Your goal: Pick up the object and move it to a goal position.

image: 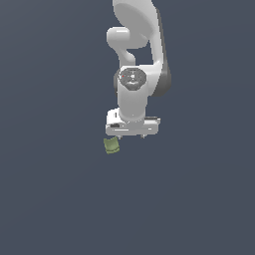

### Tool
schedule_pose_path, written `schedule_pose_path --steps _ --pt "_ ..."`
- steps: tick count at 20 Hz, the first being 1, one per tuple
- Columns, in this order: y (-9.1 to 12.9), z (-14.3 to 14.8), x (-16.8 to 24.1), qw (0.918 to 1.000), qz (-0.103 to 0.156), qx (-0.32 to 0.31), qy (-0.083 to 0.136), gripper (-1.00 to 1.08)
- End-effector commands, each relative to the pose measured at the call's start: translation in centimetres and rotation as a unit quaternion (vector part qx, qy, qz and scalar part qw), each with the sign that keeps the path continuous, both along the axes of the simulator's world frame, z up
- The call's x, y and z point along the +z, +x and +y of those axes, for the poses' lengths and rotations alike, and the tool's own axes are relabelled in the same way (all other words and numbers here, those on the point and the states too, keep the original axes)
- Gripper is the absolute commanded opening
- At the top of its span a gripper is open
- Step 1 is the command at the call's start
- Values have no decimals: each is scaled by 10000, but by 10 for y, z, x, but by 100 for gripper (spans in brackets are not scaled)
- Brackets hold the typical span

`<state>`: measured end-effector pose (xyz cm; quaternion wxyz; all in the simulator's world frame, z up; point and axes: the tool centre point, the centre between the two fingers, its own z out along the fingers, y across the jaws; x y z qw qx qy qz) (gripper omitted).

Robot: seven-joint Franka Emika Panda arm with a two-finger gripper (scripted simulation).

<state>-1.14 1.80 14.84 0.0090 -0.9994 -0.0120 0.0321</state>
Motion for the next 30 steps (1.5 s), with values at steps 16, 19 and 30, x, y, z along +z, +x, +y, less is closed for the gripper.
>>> schedule_pose_path --steps 16,19,30 --pt "7 -18 17 9998 -107 90 -130 100" --pt "6 -20 15 9998 -115 126 -128 100" --pt "-2 -50 -13 9983 -193 545 -85 100"
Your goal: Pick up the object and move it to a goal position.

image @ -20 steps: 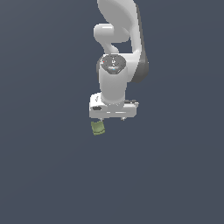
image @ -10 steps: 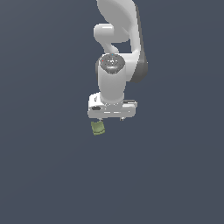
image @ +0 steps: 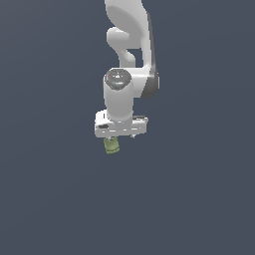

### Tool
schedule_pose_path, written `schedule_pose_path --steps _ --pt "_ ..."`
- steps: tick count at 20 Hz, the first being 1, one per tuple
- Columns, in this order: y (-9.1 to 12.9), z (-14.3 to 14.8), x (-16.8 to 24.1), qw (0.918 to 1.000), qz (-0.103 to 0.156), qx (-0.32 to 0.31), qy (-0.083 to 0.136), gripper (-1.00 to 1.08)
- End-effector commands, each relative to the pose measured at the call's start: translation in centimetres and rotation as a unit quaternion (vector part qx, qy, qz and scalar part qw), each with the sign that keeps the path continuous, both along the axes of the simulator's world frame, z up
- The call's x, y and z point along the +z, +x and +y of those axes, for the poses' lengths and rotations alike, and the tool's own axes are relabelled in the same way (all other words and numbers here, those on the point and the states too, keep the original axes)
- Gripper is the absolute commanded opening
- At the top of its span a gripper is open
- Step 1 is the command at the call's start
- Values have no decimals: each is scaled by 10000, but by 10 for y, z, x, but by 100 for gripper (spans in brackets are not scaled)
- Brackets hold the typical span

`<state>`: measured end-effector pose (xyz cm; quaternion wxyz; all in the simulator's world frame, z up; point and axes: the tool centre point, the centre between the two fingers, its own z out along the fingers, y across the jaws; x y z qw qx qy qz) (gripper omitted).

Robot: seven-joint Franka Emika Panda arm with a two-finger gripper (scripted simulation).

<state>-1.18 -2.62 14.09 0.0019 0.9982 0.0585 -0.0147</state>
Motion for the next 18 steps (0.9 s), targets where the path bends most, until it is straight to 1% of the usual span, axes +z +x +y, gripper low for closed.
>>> schedule_pose_path --steps 1,9,18 --pt "-4 -10 -10 9999 -23 140 10 100" --pt "-17 -41 -38 9982 -105 589 34 100" --pt "-24 -54 -50 9968 -142 789 39 100"
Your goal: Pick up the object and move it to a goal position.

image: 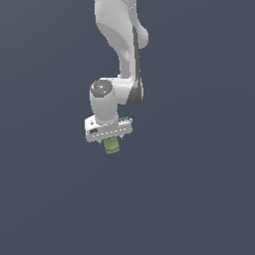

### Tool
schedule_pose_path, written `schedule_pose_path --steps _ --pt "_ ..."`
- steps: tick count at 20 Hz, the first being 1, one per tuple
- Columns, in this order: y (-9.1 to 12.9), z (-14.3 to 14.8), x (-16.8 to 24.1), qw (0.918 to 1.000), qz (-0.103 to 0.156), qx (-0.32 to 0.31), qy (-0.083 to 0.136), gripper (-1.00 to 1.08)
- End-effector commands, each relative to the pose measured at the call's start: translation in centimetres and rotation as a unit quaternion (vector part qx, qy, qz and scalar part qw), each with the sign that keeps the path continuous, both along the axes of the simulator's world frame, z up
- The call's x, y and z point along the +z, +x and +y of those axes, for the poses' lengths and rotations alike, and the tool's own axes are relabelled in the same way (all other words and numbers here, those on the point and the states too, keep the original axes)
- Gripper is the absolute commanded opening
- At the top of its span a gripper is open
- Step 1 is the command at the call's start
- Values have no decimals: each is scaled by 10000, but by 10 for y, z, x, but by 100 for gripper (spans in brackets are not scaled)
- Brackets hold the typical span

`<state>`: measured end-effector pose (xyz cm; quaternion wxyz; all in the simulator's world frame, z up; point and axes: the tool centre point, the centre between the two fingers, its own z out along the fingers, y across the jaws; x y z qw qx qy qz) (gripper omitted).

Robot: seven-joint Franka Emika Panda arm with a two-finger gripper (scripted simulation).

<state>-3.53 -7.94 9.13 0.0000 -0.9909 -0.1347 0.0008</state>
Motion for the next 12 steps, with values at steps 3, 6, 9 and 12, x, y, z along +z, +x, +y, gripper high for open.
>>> schedule_pose_path --steps 3,6,9,12 --pt "0 -1 -1 10000 -2 9 0 100" --pt "-1 -1 -6 10000 -2 9 0 100" --pt "-1 -1 -17 10000 -4 15 0 100" --pt "-2 -1 -33 10000 -5 18 1 100"
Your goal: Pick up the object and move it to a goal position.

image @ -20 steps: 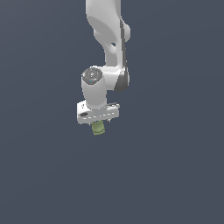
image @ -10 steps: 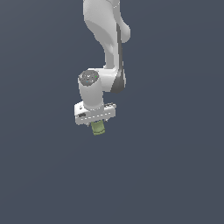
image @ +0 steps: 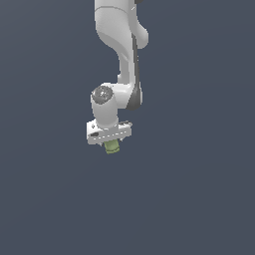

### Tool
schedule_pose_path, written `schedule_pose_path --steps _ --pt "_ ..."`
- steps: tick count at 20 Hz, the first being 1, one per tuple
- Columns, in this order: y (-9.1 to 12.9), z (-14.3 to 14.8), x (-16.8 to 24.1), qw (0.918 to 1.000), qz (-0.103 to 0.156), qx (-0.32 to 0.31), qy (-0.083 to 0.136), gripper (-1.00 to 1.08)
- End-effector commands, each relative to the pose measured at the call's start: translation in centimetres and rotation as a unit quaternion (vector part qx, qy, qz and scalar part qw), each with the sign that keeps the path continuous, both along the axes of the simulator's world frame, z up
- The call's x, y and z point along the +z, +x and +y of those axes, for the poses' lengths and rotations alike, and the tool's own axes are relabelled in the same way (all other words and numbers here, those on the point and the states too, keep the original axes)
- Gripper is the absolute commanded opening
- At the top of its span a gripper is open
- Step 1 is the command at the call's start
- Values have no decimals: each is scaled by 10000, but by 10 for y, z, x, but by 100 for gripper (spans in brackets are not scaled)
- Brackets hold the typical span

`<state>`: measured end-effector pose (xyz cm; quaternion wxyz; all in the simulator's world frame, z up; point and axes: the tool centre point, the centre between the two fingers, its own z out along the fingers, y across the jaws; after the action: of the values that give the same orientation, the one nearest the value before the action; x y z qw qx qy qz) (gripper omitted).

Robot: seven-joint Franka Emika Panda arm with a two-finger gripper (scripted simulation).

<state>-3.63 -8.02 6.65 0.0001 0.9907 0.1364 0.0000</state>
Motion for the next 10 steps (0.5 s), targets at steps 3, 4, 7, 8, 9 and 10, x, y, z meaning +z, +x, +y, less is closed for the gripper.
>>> schedule_pose_path --steps 3,4,7,8,9,10 --pt "-1 0 -20 10000 1 8 1 100" --pt "-1 0 -22 10000 1 8 1 100" --pt "0 0 -26 10000 1 8 1 100" --pt "0 0 -26 10000 1 8 1 100" --pt "0 0 -26 10000 1 8 1 -100" --pt "0 0 -26 10000 1 8 1 -100"
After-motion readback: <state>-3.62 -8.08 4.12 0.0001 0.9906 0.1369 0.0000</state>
